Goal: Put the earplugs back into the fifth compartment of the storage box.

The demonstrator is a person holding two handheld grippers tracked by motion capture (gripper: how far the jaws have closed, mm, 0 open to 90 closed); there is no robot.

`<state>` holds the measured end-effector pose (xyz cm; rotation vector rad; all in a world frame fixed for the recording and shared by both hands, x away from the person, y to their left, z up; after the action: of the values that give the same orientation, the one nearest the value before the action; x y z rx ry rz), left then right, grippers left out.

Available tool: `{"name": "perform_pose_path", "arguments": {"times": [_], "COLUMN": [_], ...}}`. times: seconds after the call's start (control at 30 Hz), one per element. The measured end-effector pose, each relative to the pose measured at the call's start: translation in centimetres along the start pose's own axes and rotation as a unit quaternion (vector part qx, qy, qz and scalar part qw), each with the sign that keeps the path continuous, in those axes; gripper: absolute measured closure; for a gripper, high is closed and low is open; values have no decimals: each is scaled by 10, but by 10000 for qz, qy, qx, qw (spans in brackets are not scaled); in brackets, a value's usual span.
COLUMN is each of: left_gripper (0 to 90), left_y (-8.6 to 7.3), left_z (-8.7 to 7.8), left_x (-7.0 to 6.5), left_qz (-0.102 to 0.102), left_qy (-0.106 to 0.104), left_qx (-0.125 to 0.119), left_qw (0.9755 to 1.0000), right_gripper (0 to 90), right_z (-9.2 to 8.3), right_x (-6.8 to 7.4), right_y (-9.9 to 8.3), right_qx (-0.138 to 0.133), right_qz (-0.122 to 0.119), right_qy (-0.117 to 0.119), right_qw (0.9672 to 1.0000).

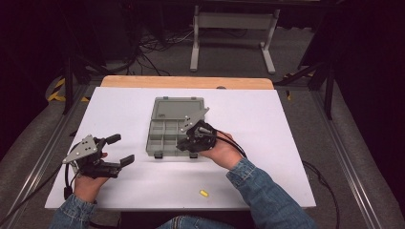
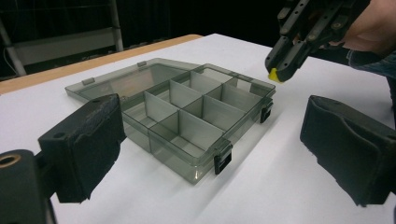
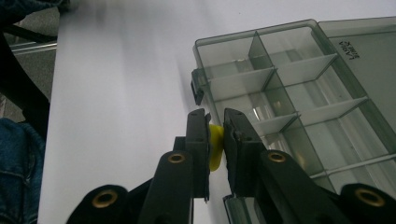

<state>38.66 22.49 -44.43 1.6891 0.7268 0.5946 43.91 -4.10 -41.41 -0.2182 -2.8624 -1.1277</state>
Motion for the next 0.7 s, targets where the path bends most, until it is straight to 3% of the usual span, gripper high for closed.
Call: {"name": "perform_pose_path", "arguments": {"times": [0.7], "left_gripper": [70], "left_y": [0], "left_z": [-1], "left_x": [0], "left_qz": [-27], "left_qy": [-9], "left_qx": [22], "left_qw": [10000], "right_gripper": [810], "right_z": [23], "right_x": [-19], "right_y": [18], "right_qx": [-216], "right_qz": [41], "right_qy": [-70], "right_qw": [9997]}}
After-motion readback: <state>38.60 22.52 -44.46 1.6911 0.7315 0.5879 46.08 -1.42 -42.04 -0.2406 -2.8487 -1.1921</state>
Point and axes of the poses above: each handheld gripper's, and its own axes: z roughly forward along the jaws, y roughly out of its top, x roughly to its left, the point moved 5 cm from there along z, roughly forward along the jaws, and after that the axes turned 11 degrees about y, right-handed, at the moved point
